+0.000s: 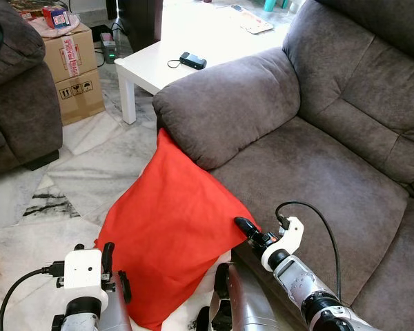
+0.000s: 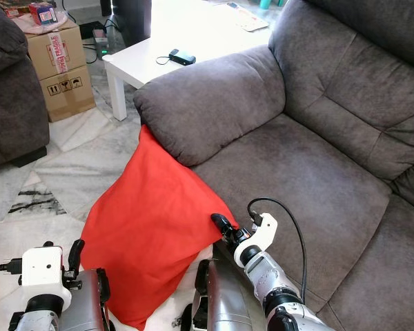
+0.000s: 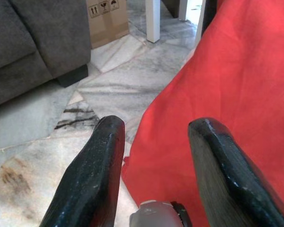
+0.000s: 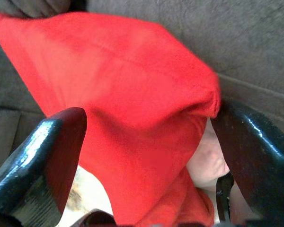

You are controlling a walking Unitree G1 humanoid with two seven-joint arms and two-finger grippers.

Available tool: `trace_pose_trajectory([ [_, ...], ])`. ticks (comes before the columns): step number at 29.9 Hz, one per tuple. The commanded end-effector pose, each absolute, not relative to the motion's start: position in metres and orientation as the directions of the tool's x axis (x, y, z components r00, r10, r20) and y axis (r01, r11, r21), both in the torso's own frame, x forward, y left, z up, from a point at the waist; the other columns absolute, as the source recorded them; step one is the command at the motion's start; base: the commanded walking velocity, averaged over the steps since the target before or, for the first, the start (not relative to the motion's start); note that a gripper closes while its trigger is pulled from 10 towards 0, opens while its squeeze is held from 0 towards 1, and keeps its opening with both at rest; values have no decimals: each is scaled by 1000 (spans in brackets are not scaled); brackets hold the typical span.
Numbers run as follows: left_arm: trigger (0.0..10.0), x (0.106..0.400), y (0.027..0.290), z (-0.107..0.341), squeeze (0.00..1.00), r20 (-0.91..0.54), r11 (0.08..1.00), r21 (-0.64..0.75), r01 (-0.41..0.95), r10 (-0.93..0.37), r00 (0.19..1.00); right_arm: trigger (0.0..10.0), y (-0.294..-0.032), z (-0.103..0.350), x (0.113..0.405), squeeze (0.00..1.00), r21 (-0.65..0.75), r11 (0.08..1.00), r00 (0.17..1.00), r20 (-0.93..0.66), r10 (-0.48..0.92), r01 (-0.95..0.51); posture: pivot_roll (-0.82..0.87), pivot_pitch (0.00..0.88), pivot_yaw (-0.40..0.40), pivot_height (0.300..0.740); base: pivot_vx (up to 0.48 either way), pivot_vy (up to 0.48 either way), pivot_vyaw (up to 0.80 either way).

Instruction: Move the pillow to the sofa from floor

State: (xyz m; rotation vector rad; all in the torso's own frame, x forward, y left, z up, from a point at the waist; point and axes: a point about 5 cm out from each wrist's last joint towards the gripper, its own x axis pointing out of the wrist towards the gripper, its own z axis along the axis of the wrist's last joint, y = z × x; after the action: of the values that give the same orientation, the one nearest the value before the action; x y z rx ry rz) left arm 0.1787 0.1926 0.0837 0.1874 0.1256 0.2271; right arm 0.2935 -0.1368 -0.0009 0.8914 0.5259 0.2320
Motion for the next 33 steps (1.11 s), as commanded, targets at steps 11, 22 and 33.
trace_pose_trajectory([
  [11,10000,174,188,85,0,-109,958,208,-198,224,968,10000,-141,-6,287,1000,760,650,855,-341,392,5,183,192,-239,572,0,0,0],
  [22,10000,172,185,88,0,-105,958,215,-189,215,971,10000,-133,2,294,0,759,648,856,-294,424,-60,191,210,-241,572,0,0,0],
  [33,10000,169,183,90,0,-106,959,222,-174,201,974,10000,-120,-2,289,0,729,671,812,-304,497,-137,203,230,-238,572,0,0,0],
])
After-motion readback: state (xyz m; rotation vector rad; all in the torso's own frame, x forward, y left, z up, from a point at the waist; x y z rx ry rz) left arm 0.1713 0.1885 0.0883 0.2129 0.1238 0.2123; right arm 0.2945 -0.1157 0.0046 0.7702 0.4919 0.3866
